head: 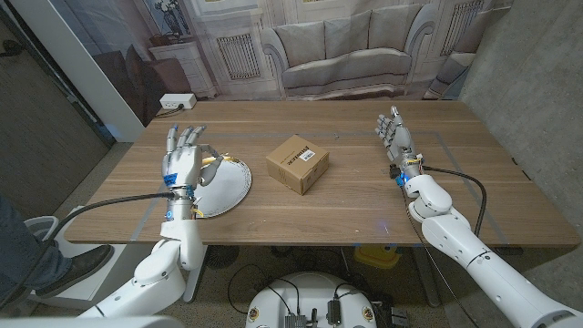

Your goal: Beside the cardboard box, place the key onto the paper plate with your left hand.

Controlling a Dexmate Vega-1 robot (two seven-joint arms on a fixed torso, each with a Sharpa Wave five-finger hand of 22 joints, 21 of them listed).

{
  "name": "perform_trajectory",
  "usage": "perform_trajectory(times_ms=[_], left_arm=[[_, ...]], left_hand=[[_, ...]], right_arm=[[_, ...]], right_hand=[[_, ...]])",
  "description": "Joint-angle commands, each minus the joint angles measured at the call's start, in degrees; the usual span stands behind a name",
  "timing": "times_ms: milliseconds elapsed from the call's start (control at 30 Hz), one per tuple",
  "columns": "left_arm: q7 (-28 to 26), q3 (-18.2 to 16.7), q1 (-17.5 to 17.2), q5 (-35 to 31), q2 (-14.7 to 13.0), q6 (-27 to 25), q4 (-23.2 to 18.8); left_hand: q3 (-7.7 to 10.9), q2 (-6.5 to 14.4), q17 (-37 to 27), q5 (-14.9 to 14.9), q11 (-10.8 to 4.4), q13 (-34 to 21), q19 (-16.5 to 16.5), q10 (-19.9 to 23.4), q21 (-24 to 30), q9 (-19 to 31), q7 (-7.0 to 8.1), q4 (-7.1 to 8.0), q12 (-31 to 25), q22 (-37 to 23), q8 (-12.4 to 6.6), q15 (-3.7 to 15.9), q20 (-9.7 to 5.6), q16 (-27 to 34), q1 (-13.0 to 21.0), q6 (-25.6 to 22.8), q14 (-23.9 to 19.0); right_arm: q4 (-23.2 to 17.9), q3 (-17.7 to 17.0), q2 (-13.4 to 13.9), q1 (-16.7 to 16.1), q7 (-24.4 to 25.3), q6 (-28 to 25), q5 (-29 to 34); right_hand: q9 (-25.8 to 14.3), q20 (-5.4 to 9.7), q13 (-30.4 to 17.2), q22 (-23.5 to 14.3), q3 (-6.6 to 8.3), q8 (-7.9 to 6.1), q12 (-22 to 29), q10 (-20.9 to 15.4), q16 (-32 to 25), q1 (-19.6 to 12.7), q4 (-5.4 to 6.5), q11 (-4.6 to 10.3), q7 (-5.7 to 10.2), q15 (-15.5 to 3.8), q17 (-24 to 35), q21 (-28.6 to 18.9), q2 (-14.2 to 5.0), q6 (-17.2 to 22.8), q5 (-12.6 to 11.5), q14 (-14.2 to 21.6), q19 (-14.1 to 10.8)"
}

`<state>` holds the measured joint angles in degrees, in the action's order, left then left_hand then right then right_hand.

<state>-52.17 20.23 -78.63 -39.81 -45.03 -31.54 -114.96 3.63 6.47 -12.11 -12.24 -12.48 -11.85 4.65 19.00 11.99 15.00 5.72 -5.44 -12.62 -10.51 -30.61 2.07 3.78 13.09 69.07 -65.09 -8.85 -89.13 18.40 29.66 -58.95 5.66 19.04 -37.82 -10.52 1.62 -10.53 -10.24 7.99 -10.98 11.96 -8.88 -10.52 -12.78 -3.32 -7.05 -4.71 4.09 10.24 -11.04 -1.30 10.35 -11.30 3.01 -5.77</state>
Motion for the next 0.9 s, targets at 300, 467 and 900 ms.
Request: perform_trajectory(times_ms=[300,467,900], left_arm=[[0.09,-0.86,-0.25,2.83,0.04,-0.37,1.79],[0.37,-1.07,0.30,3.88,-0.15,0.13,2.58],[0.36,-1.00,1.01,5.82,-0.17,0.60,4.06]], left_hand=[[0.19,0.27,-0.35,0.12,0.13,-0.26,0.02,0.44,0.01,0.08,0.15,0.29,0.07,-0.10,-0.50,7.04,-0.34,-0.25,0.28,-0.02,-0.61],[0.20,0.27,-0.35,0.12,0.12,-0.27,0.03,0.46,0.00,-0.01,-0.01,0.30,0.09,-0.10,-0.57,7.11,-0.38,-0.28,0.27,0.00,-0.62],[0.23,0.25,-0.37,0.11,0.13,-0.29,0.06,0.56,-0.02,-0.19,0.30,0.33,0.15,-0.10,-0.80,7.05,-0.36,-0.40,0.23,0.15,-0.57]], right_arm=[[0.37,0.23,-0.13,0.11,-0.29,-0.19,-0.37],[-0.11,0.02,0.02,-0.29,0.28,-0.17,-0.19],[-0.61,0.01,0.36,-0.33,0.60,-0.87,-0.11]], right_hand=[[-0.30,-0.22,-0.17,-0.14,-0.19,-0.21,0.34,-0.46,-0.10,-0.07,-0.07,0.04,0.01,0.14,0.16,-0.27,-0.53,0.57,-0.02,0.37,-0.50],[-0.30,-0.18,-0.17,-0.14,-0.21,-0.21,0.32,-0.42,-0.11,-0.06,-0.08,0.13,0.02,0.12,0.16,-0.27,-0.55,0.59,-0.01,0.39,-0.51],[-0.30,-0.17,-0.17,-0.14,-0.24,-0.22,0.29,-0.36,-0.09,-0.05,-0.12,0.16,-0.03,0.07,0.16,-0.27,-0.59,0.62,-0.01,0.35,-0.50]])
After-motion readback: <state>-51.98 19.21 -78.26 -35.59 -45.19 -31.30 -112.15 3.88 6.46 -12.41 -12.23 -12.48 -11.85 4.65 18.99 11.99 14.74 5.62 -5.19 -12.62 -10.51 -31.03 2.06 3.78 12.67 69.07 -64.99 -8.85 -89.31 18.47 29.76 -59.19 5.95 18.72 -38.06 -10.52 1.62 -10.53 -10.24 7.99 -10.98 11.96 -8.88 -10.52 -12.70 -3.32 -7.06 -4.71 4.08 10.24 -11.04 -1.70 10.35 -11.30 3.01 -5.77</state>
